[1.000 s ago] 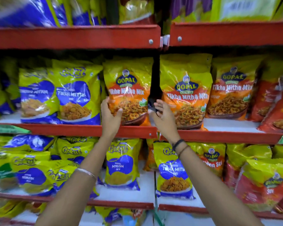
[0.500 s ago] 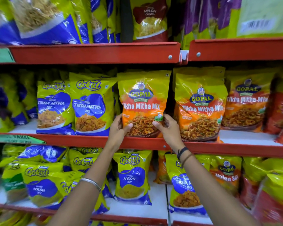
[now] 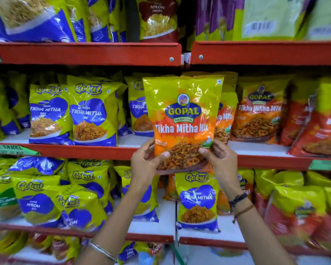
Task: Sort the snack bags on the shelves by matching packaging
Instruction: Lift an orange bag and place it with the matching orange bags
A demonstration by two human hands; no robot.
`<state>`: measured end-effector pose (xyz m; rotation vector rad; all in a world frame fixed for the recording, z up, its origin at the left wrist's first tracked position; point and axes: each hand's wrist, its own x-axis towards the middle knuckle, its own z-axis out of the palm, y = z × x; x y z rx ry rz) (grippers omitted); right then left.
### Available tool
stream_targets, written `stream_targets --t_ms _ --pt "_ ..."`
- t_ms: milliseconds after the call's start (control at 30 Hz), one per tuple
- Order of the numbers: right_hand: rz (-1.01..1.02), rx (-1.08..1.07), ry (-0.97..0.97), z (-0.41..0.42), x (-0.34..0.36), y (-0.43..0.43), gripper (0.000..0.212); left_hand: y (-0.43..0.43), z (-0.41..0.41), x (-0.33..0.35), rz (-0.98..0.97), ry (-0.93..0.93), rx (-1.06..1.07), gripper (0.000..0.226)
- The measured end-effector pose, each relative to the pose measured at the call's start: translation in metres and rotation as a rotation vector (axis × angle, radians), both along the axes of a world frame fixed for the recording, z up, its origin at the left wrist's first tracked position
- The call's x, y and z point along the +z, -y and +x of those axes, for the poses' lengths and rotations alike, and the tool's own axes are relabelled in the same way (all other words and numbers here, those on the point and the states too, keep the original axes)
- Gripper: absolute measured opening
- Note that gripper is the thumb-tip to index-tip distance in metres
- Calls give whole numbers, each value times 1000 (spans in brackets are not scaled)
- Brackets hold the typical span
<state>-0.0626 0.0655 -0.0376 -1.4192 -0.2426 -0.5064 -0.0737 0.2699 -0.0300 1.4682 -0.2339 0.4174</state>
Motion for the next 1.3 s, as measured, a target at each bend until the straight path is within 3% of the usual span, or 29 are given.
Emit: stream_targets --t_ms 467,567,733,1067,1300 --pt "-36 -67 -160 -72 -66 117 27 111 -51 -63 71 -237 -65 45" --pt "-13 -90 -191 -76 -70 132 43 128 -55 -63 89 -226 -39 44" --pt "-5 -78 -176 -79 -64 151 31 148 -59 -57 72 -227 -37 50" --pt "-115 -162 49 -36 7 219 34 216 -11 8 207 8 -9 54" --pt "-160 -255 78 16 15 263 39 268 41 16 228 111 -72 56"
